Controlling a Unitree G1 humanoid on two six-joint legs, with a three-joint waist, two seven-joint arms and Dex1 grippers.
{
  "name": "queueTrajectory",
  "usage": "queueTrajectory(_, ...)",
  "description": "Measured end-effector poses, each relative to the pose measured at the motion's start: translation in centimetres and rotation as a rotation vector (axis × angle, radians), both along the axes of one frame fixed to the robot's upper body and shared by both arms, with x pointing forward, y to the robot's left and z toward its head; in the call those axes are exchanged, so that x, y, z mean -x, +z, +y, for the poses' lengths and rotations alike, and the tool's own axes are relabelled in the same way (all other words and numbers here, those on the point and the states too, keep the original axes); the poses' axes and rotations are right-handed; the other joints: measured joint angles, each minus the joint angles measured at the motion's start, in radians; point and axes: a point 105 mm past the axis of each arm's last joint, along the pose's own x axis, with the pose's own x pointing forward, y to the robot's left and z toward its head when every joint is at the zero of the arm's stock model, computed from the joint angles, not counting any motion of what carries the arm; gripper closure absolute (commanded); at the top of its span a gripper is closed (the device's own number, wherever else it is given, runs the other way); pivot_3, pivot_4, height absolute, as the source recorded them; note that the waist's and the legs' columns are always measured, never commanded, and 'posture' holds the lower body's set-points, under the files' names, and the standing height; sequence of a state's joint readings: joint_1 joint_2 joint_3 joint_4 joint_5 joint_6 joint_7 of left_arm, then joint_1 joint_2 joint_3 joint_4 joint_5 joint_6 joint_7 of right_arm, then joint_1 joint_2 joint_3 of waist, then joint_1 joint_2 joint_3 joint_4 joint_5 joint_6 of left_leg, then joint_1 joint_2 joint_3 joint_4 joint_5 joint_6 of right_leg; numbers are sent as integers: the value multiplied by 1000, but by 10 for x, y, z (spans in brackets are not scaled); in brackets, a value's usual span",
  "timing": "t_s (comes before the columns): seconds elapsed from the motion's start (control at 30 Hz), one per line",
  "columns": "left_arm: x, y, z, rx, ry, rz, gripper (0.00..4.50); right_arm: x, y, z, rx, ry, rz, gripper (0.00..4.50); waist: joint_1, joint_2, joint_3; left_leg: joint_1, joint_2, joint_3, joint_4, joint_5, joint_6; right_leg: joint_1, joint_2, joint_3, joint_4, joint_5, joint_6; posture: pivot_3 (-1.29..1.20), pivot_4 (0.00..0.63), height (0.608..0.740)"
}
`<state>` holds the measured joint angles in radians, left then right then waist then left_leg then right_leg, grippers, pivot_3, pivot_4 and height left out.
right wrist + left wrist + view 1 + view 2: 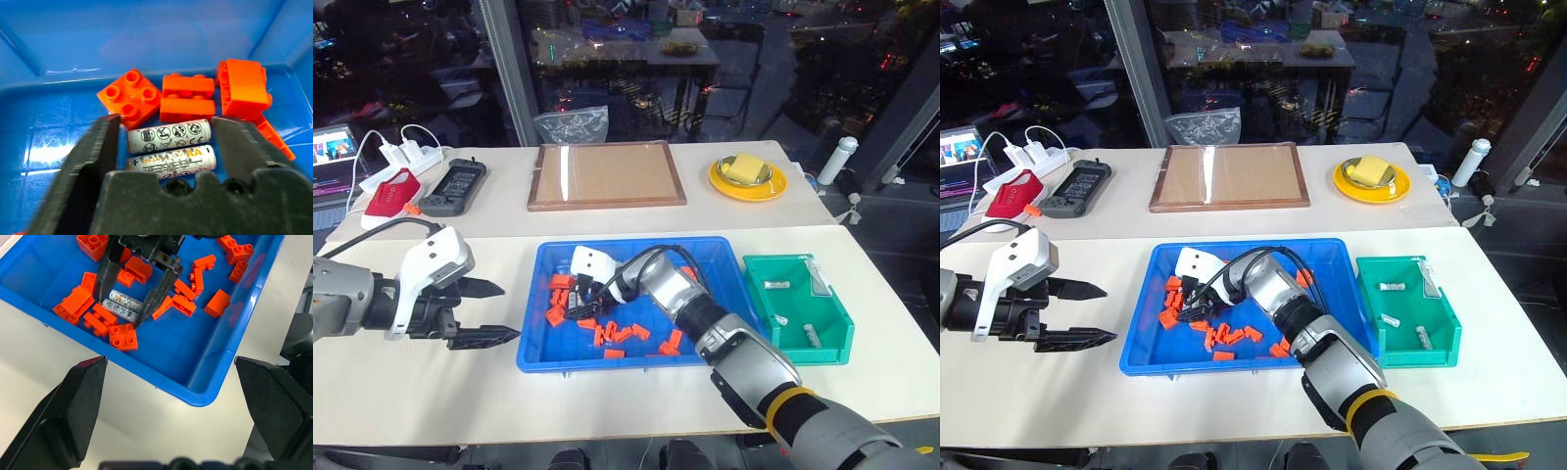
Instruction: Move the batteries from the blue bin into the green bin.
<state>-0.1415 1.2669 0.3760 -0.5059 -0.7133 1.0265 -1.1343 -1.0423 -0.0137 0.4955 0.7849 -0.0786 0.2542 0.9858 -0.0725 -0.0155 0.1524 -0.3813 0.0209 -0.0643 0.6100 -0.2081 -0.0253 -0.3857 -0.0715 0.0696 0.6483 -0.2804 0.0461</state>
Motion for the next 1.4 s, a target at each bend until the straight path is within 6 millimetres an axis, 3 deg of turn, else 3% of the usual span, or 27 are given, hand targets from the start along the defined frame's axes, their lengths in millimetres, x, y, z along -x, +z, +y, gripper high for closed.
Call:
queueTrajectory(0.2,-1,1,0,-3,0,-12,0,1,-1,-2,46,26,-32,4344,0,0,0,0,0,0,0,0,0,0,0,0,0,0,0,0,150,740)
queueTrajectory(0.23,-1,1,0,-3,0,-14,0,1,1,-2,57,34,-46,4458,0,0,0,0,0,0,0,0,0,0,0,0,0,0,0,0,150,740)
queueTrajectory(0.5,-2,2,-1,-6,-5,-28,0,-3,1,-30,110,6,-68,4458,6,-2,-2,0,-1,0,0,0,0,1,-1,0,0,0,0,0,150,740)
queueTrajectory(0.7,-4,-2,-5,-6,-35,-30,0,-6,-4,-80,184,-79,-82,4458,12,-4,-4,0,-1,1,1,0,0,1,-2,0,-1,0,0,0,150,740)
queueTrajectory(1.0,-11,-3,-9,-2,-59,-32,0,-3,1,-128,273,-161,-102,4458,9,-5,-4,0,-1,2,1,0,0,1,-1,0,-1,0,0,0,150,740)
queueTrajectory(1.1,-12,-4,-10,-1,-67,-32,0,0,3,-138,272,-189,-62,3717,9,-5,-4,-2,-1,2,1,0,0,0,-1,0,-1,0,0,0,150,740)
queueTrajectory(1.17,-13,-5,-10,0,-70,-28,0,4,5,-139,265,-193,-32,2980,9,-5,-4,-3,-1,2,1,0,0,-1,-1,0,-1,0,0,0,150,740)
queueTrajectory(1.4,-14,-6,-10,5,-68,-25,0,17,13,-126,224,-194,32,729,6,-5,-4,-3,0,2,1,0,0,-1,-1,0,-1,0,0,0,150,740)
